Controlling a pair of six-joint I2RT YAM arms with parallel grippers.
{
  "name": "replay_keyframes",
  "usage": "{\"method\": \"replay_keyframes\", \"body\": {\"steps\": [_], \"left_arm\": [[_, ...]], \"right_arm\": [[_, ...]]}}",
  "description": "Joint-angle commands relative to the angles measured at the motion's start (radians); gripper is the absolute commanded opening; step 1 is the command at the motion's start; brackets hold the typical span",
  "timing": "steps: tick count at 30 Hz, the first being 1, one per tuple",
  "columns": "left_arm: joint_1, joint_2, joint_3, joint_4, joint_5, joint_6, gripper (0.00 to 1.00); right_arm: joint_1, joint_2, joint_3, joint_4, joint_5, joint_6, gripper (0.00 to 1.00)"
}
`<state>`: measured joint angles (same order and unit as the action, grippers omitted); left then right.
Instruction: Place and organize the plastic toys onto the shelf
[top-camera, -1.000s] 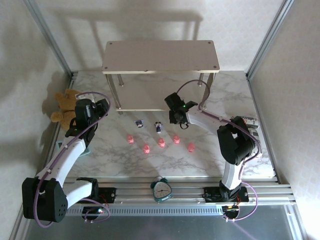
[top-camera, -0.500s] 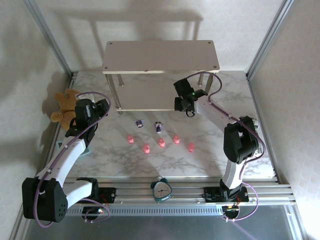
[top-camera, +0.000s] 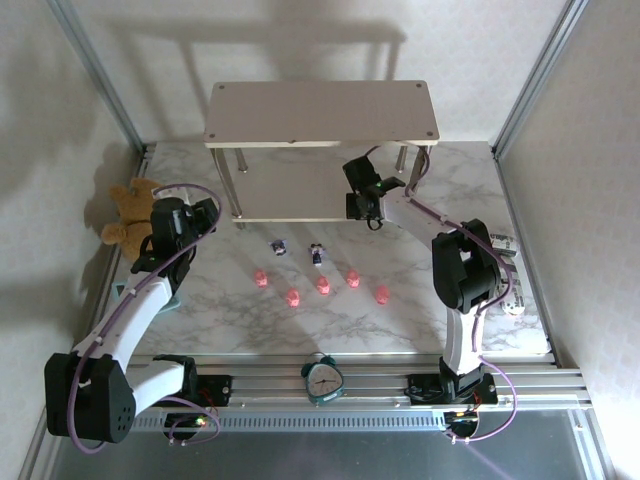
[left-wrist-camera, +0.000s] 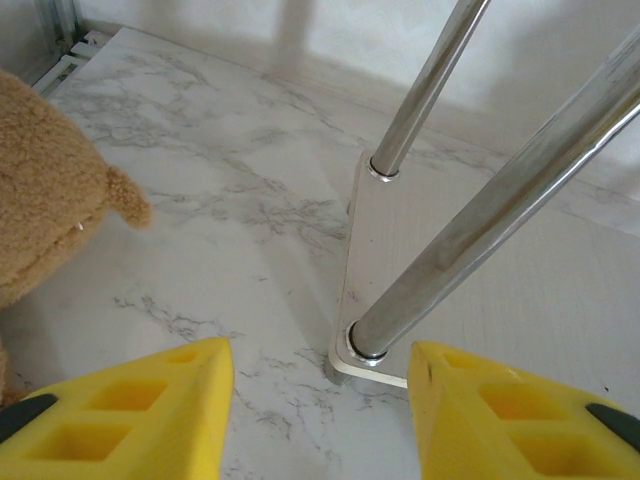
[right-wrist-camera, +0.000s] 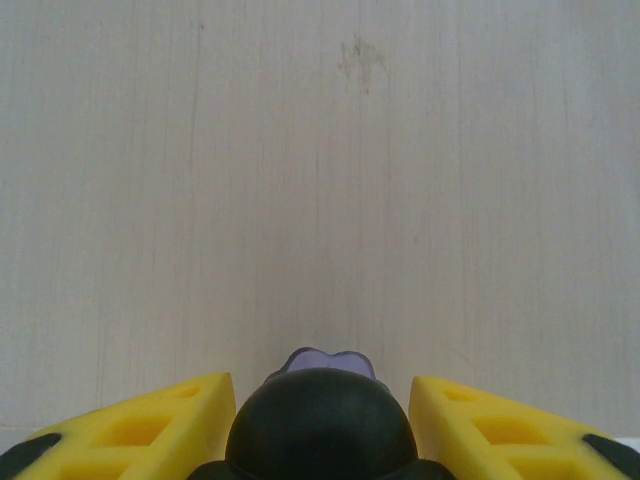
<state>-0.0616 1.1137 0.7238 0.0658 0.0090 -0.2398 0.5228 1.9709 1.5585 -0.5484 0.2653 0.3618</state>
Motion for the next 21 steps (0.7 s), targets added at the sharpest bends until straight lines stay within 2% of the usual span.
{"method": "replay_keyframes", "body": {"steps": [1, 21], "left_arm": [[0.011, 0.008, 0.014, -0.008, 0.013, 0.010, 0.49], [0.016, 0.031, 0.017, -0.007, 0.011, 0.014, 0.49]], "right_arm": [[-0.007, 0.030, 0.043, 0.025, 0.023, -0.020, 0.00], [-0.028, 0.095, 0.103, 0.020, 0.020, -0.065, 0.00]]}}
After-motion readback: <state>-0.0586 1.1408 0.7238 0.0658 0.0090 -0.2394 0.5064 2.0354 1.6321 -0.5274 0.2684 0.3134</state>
